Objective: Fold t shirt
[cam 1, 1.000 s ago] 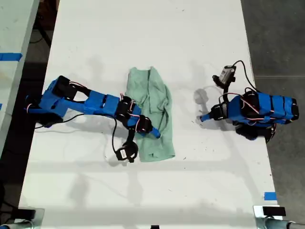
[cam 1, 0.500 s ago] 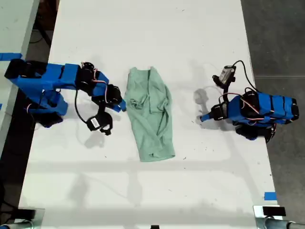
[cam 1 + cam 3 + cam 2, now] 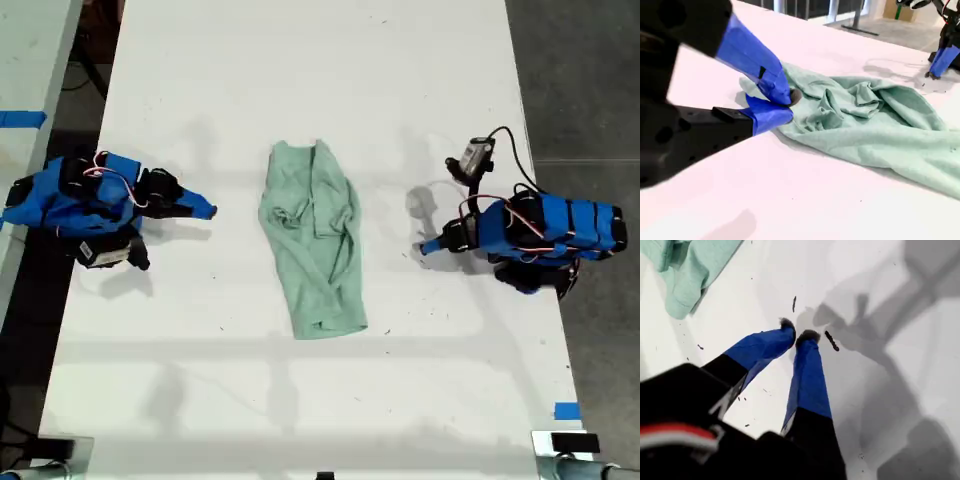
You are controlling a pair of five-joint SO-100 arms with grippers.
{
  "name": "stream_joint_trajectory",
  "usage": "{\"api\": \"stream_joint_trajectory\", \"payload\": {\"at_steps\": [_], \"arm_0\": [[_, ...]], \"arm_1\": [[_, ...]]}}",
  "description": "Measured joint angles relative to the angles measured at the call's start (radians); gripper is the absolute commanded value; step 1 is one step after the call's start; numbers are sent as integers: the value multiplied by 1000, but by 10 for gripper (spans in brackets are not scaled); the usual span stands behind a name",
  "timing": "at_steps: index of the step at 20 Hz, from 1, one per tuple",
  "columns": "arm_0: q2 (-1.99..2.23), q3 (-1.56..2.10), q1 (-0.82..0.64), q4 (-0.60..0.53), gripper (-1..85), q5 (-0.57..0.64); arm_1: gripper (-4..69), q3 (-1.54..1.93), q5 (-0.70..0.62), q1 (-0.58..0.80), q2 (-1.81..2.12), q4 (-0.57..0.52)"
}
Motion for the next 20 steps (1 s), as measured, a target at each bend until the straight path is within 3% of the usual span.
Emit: {"api": "stream_joint_trajectory", "payload": {"at_steps": [4, 9, 11, 13, 20], "arm_0": [[46, 87, -11, 0, -1, 80], [52, 181, -156, -37, -1, 95], [52, 186, -201, -37, 48, 89], [51, 187, -218, -37, 183, 21], [51, 187, 64, -37, 186, 3]], "arm_1": [[40, 0, 0, 0, 0, 0], [36, 0, 0, 0, 0, 0], [36, 0, 0, 0, 0, 0], [36, 0, 0, 0, 0, 0], [35, 0, 0, 0, 0, 0]]}}
